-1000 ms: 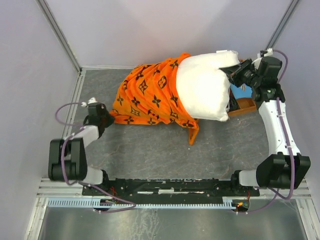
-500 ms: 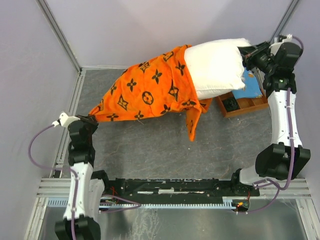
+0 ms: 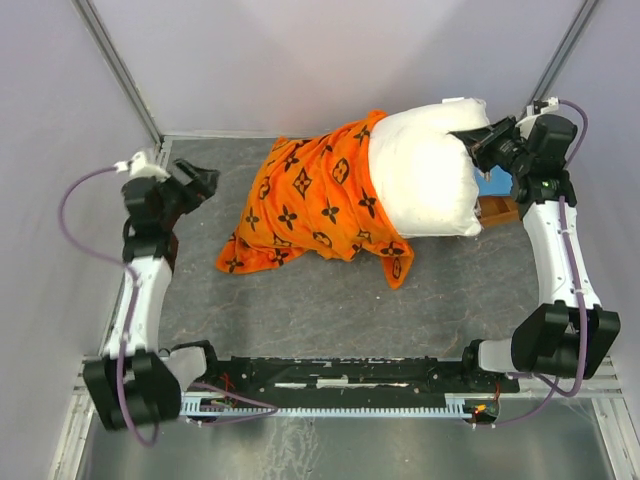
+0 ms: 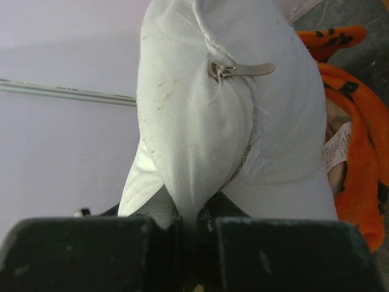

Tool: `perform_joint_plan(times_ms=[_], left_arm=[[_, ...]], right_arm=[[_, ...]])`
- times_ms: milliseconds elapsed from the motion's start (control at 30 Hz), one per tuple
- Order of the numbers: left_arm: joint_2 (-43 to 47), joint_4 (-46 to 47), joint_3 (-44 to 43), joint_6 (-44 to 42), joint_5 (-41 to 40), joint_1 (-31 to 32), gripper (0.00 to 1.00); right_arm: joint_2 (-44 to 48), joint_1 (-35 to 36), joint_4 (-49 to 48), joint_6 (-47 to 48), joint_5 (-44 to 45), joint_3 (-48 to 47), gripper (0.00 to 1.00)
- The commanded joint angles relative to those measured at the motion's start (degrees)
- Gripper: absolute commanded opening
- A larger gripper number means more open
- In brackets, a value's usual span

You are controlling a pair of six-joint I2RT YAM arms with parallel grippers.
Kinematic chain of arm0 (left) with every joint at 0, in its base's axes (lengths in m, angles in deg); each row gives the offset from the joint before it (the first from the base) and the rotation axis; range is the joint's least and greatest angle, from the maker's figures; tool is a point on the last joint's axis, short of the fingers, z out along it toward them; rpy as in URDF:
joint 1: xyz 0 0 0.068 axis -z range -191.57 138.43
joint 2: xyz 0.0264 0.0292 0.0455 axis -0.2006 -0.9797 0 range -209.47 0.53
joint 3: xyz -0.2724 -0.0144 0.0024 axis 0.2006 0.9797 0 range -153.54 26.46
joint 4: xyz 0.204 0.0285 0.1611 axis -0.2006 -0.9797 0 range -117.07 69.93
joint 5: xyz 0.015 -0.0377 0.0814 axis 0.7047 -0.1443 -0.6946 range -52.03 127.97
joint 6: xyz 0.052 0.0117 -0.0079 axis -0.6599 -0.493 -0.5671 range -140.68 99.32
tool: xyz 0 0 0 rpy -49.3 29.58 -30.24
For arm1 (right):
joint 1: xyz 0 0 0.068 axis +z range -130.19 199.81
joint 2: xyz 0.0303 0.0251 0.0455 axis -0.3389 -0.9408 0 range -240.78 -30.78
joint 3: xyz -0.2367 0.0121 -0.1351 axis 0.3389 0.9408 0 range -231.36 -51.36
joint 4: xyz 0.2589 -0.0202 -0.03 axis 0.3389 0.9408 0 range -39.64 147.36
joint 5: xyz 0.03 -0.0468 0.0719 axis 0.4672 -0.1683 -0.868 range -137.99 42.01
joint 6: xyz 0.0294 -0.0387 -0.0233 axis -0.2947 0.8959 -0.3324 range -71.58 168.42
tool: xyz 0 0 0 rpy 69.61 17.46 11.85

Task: Remove the pillowcase from the pillow
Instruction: Remove the pillow from the pillowcase.

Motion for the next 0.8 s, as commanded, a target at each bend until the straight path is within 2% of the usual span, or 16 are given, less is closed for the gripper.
perform_joint_plan(times_ms=[0,100,200,367,400,433,500,633,767], left_arm=[[-14.8,4.4,-4.7,-5.5,10.2,8.0,1.00],[-22.5,7.3,-6.8,-6.4,7.1,13.7,0.99],[-29.3,10.4,-8.3,-5.2,8.4,15.6,0.95],[-33.1,12.4,-7.7,-3.8,4.3,15.7,0.67],[-32.9,11.7,-7.5,-4.0,2.4,15.6,0.60],[-32.6,10.8,-7.3,-4.3,0.6,15.5,0.48],[-32.2,8.2,-7.1,-4.6,-4.5,15.0,0.05],[-31.8,2.6,-5.0,-2.8,-14.9,11.3,0.03],[-30.2,-1.5,1.2,3.0,-26.6,5.3,0.03]], right_arm=[[4.4,2.5,-6.8,3.2,-0.4,-0.2,0.02],[5.0,3.6,-5.4,4.5,-0.1,-0.2,0.02],[5.9,4.0,-4.2,5.4,0.0,0.0,0.02],[7.6,4.0,-2.4,6.9,0.8,-0.1,0.02],[7.8,4.0,-2.3,6.9,1.0,-0.3,0.02],[7.9,4.0,-2.3,7.0,1.1,-0.4,0.02],[8.2,4.0,-2.4,6.7,1.3,-1.0,0.02],[8.0,3.8,-2.1,6.6,1.7,-4.3,0.02],[5.6,2.3,-2.9,4.6,0.0,-12.8,0.02]])
